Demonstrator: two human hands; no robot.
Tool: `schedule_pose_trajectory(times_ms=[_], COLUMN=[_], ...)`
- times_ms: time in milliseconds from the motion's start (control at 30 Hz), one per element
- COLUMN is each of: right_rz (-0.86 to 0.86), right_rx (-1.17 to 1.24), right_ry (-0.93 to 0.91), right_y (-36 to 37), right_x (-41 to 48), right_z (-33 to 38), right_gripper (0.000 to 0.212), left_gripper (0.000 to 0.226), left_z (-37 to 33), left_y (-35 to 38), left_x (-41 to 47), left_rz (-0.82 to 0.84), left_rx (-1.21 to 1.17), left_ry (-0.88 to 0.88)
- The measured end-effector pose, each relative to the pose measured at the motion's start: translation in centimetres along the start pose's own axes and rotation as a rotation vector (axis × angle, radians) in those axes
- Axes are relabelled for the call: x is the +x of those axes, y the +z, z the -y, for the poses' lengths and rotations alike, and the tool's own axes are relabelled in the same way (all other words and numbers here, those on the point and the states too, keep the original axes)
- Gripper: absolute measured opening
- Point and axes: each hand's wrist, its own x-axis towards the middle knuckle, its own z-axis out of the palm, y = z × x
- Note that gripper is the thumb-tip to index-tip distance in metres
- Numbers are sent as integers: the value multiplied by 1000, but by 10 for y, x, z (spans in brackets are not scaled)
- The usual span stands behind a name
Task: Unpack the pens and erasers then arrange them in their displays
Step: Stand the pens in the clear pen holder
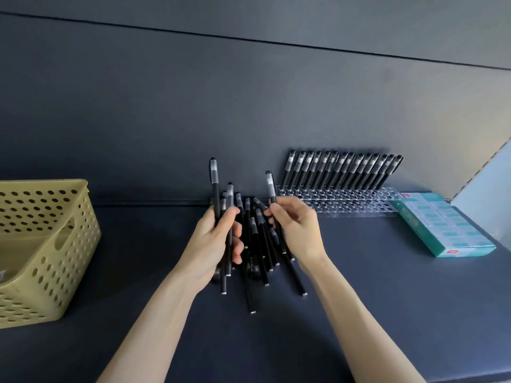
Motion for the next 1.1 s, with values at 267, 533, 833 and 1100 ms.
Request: schedule_pose_trajectory(times_ms=[267, 533, 833, 1100], right_rz=[36, 52, 10, -219], right_rx=[61, 149, 201, -9], right_ry=[-65, -59, -125, -327], right_y=[-100, -226, -278, -292], right_x=[5, 21, 58, 99], right_z=[1, -7, -5, 8], right_gripper=[37, 72, 39, 38], left_gripper=[17, 25, 18, 38], left_z=[26, 66, 80, 77], left_y=[102, 226, 275, 286], left_x=[8, 16, 37, 58], left_rz=[67, 33, 131, -69], left_rx=[23, 70, 166, 123], left_ry=[39, 1, -55, 120])
